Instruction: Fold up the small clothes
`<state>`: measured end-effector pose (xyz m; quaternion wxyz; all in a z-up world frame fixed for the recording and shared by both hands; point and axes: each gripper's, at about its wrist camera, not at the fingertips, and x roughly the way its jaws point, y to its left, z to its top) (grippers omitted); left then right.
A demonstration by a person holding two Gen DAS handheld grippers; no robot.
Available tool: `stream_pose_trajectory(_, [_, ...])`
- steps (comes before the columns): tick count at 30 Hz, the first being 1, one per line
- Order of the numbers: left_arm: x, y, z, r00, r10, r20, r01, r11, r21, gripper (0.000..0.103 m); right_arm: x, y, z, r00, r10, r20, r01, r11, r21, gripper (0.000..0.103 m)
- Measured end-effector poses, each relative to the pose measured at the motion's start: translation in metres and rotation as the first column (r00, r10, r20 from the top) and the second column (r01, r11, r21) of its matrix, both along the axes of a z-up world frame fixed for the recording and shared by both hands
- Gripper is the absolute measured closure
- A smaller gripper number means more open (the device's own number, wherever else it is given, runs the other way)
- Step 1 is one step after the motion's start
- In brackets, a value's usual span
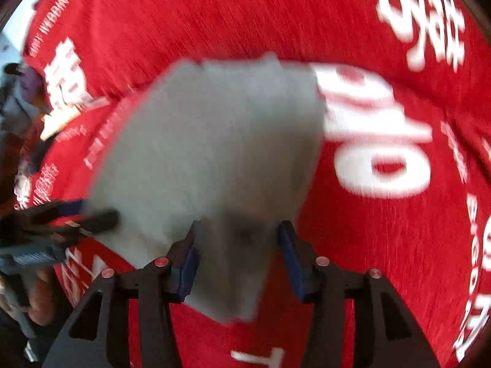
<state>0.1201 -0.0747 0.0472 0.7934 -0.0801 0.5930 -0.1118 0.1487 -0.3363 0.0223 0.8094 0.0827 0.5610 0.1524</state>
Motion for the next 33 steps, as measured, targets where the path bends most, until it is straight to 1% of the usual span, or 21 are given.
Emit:
stream_pose_trajectory(1, [-0.001,0.003,0.005,1.000,0.006,0.017,-0.006,1.000,-0.007,0.032,-0.003,-0.005,0.009,1.000,-0.015,0.026,0.015,1.000,0.006,0.050])
stream_pose_trajectory(4, [0.004,0.005,0.026,0.996,0.021,0.085,-0.020,1.000,-0.010,0.032,0.001,-0.011,0.052,0.985,-0.022,0.172,0.025,1.000,-0.015,0.050])
stream_pose_trajectory(6, [0.015,-0.003,0.029,0.995,0.009,0.098,-0.011,1.000,0.018,0.032,0.021,-0.003,0.070,0.981,0.004,0.195,-0.006,1.000,0.008,0.049])
stream_pose_trajectory(7, [0.019,-0.008,0.027,0.995,0.001,0.102,-0.006,0.999,0.050,0.032,0.031,0.003,0.071,0.981,0.023,0.192,-0.027,0.999,0.017,0.049])
stream_pose_trajectory(9, [0.026,-0.013,0.020,0.996,-0.013,0.084,0.006,0.996,0.093,0.032,0.056,0.019,0.066,0.984,0.063,0.168,-0.068,0.997,0.024,0.049])
stream_pose_trajectory(10, [0.028,-0.015,0.015,0.998,-0.013,0.067,0.006,0.995,0.104,0.032,0.073,0.029,0.057,0.989,0.073,0.132,-0.076,0.997,0.017,0.049])
stream_pose_trajectory(13, [0.031,-0.012,0.009,0.999,0.010,0.053,-0.014,0.997,0.075,0.032,0.108,0.040,0.020,0.999,0.045,0.031,-0.044,0.999,-0.028,0.049])
stream_pose_trajectory(15, [0.033,-0.013,0.009,0.999,0.006,0.053,-0.010,0.997,0.076,0.032,0.119,0.035,0.003,1.000,0.009,0.002,-0.009,0.998,-0.059,0.049])
stream_pose_trajectory(17, [0.034,-0.015,0.008,0.998,0.002,0.061,-0.008,0.994,0.107,0.022,0.126,0.026,-0.001,1.000,-0.029,0.004,0.029,1.000,-0.008,0.049])
stream_pose_trajectory(18, [0.034,-0.015,0.008,0.998,0.005,0.070,-0.014,0.991,0.132,0.015,0.128,0.019,0.000,0.998,-0.054,-0.013,0.055,0.998,0.030,0.049])
stream_pose_trajectory(20, [0.036,-0.014,0.007,0.998,0.008,0.070,-0.016,0.992,0.123,0.015,0.123,0.009,0.010,0.995,-0.101,-0.015,0.102,0.994,0.034,0.049])
stream_pose_trajectory(21, [0.036,-0.012,0.008,0.998,0.016,0.068,-0.023,0.993,0.115,0.015,0.115,0.004,0.020,0.991,-0.131,0.018,0.131,0.991,0.004,0.047])
stream_pose_trajectory(22, [0.035,-0.011,0.009,0.997,0.022,0.068,-0.029,0.994,0.108,0.015,0.107,0.000,0.026,0.989,-0.143,0.045,0.144,0.990,-0.014,0.044])
stream_pose_trajectory(23, [0.035,-0.009,0.010,0.997,0.030,0.068,-0.037,0.994,0.102,0.015,0.096,-0.004,0.035,0.986,-0.148,0.073,0.150,0.988,-0.021,0.037])
stream_pose_trajectory(24, [0.033,-0.008,0.012,0.997,0.040,0.073,-0.047,0.994,0.101,0.015,0.083,-0.005,0.042,0.985,-0.148,0.094,0.150,0.988,-0.020,0.033])
stream_pose_trajectory(25, [0.032,-0.007,0.014,0.996,0.044,0.083,-0.053,0.993,0.103,0.015,0.068,-0.005,0.050,0.983,-0.138,0.117,0.140,0.990,-0.009,0.033])
stream_pose_trajectory(27, [0.029,-0.008,0.018,0.993,0.038,0.110,-0.052,0.991,0.124,0.015,0.039,0.002,0.059,0.983,-0.096,0.154,0.093,0.995,0.023,0.033])
stream_pose_trajectory(29, [0.027,-0.009,0.016,0.993,0.028,0.116,-0.044,0.990,0.136,0.015,0.022,0.015,0.061,0.984,-0.050,0.172,0.046,0.999,0.025,0.033])
stream_pose_trajectory(30, [0.026,-0.008,0.015,0.993,0.031,0.114,-0.046,0.990,0.130,0.015,0.014,0.023,0.058,0.984,-0.022,0.177,0.022,1.000,0.007,0.033])
stream_pose_trajectory(32, [0.020,-0.001,0.014,0.993,0.043,0.111,-0.054,0.993,0.103,0.015,-0.002,0.047,0.042,0.985,0.053,0.161,-0.042,0.997,-0.067,0.033])
stream_pose_trajectory(33, [0.017,0.002,0.014,0.993,0.043,0.107,-0.053,0.994,0.092,0.015,-0.013,0.054,0.030,0.986,0.087,0.141,-0.070,0.990,-0.124,0.034])
